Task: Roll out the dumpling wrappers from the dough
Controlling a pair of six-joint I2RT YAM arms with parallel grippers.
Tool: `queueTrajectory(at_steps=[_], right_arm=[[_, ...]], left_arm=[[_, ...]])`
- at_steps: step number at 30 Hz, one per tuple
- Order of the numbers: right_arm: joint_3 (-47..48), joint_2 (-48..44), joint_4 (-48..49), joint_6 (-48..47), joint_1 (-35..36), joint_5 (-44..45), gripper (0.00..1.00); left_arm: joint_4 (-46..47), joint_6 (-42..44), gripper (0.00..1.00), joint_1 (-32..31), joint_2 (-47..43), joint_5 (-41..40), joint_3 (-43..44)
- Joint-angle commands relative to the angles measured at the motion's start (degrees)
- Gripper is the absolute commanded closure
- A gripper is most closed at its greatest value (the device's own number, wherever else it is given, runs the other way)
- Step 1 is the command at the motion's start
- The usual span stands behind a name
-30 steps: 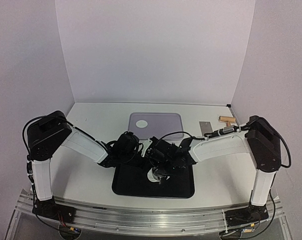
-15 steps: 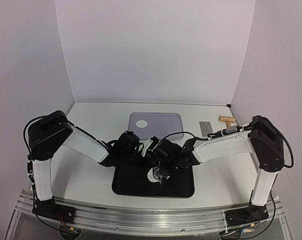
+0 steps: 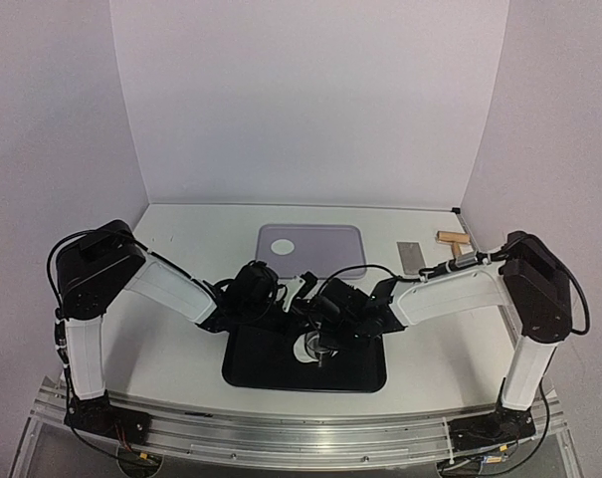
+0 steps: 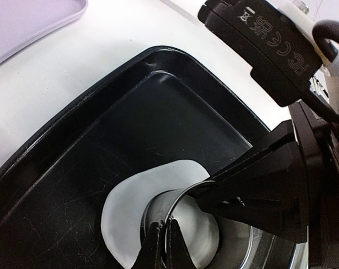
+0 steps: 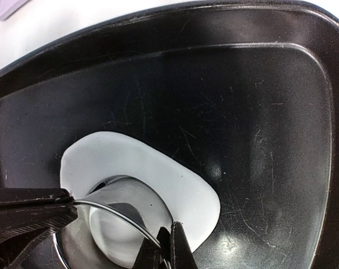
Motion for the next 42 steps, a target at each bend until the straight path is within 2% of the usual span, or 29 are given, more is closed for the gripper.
queueTrajectory(at_steps=[1, 5, 8, 13, 18, 22, 26, 28, 32, 38, 42], right_arm=[[-2.0, 5.6, -16.4, 1.7, -2.9, 5.6, 1.00], [7.7, 10.7, -16.4, -2.6, -2.8, 4.5, 1.00], [9.2, 10.6, -16.4, -3.2, -2.8, 4.5, 1.00], [0.0, 5.4, -16.4, 0.2, -2.8, 5.1, 1.00], [-7.1, 2.5, -16.4, 4.2, -2.8, 4.4, 1.00], [-0.5, 6.6, -16.3, 1.0, -2.8, 5.0, 1.00], [9.0, 11.5, -16.3, -2.9, -2.8, 4.9, 1.00], [10.8, 11.9, -16.4, -3.5, -2.8, 4.6, 1.00], [5.9, 8.6, -16.4, -1.5, -2.8, 4.8, 1.00], [-6.7, 0.7, -16.6, 3.9, -2.5, 5.0, 1.00], [-3.7, 1.6, -16.6, 1.9, -2.5, 6.8, 1.00]], left_arm=[[-24.3, 3.6, 1.00, -1.2, 5.8, 1.1, -5.5], [-25.1, 3.1, 1.00, -0.9, 5.5, 0.0, -5.5], [-25.0, 2.9, 1.00, 1.6, 4.8, -1.8, -6.4], [-25.2, 3.0, 1.00, 2.3, 5.2, -1.6, -6.3], [-24.5, 4.5, 1.00, -0.8, 5.4, 2.2, -5.9], [-25.0, 5.3, 1.00, -1.9, 5.5, 4.9, -4.9], [-24.5, 4.5, 1.00, -0.6, 4.7, 3.4, -5.9], [-24.5, 5.1, 1.00, 0.7, 4.5, 1.4, -6.1], [-24.5, 5.3, 1.00, 2.0, 4.6, 0.7, -6.0], [-24.7, 5.8, 1.00, 0.8, 5.3, 4.8, -5.3], [-24.3, 5.4, 1.00, 0.4, 5.5, 4.6, -4.4]])
